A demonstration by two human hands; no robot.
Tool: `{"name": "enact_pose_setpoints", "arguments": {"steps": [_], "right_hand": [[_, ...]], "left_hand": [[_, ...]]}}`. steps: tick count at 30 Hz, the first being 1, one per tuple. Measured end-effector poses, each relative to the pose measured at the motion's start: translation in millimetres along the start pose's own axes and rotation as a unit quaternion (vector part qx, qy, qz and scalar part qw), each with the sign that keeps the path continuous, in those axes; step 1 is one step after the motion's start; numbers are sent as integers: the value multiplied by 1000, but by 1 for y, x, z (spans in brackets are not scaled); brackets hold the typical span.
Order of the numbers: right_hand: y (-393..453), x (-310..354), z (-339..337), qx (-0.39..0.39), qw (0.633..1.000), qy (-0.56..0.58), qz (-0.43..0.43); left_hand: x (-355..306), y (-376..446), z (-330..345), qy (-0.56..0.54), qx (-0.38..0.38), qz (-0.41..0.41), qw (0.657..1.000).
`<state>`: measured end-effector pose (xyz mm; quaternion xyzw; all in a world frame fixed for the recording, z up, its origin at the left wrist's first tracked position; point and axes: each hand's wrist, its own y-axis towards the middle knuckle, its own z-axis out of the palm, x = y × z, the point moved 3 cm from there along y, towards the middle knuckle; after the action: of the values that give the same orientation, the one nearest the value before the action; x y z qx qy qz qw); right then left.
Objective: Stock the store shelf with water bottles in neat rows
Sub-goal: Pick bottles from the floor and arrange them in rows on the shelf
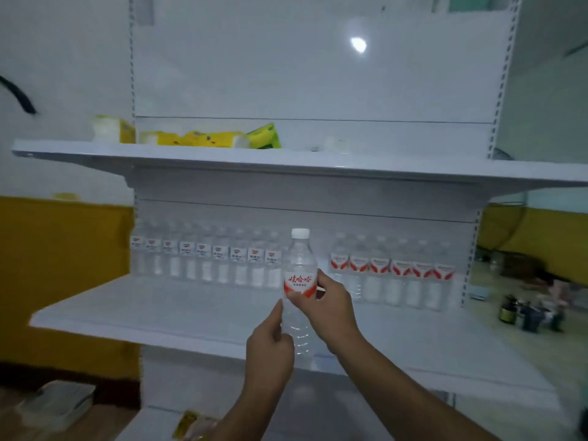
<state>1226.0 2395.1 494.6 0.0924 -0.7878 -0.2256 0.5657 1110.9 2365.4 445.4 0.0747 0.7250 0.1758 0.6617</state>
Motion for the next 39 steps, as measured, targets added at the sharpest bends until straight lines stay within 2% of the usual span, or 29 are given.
{"name": "enact_pose_setpoints", "arguments": {"steps": [7,13,20,30,33,39], "right_hand": [[-30,-24,-121,-125,990,-52,36],[-48,-38,-179,-200,974,-79,69],[-28,-56,-178,-209,972,-74,75],[42,-86,-137,-169,982,-54,61],[56,-97,-162,-180,978,-80,69],[74,-139,-262,-243,952,-153,108]], "left_hand": [[-7,-21,117,6,135,2,991],[-20,-43,170,-12,221,33,975],[-15,-25,176,-14,219,47,975],[10,38,166,54,172,57,982],[17,50,197,55,199,65,976],[22,64,299,20,324,57,944]]}}
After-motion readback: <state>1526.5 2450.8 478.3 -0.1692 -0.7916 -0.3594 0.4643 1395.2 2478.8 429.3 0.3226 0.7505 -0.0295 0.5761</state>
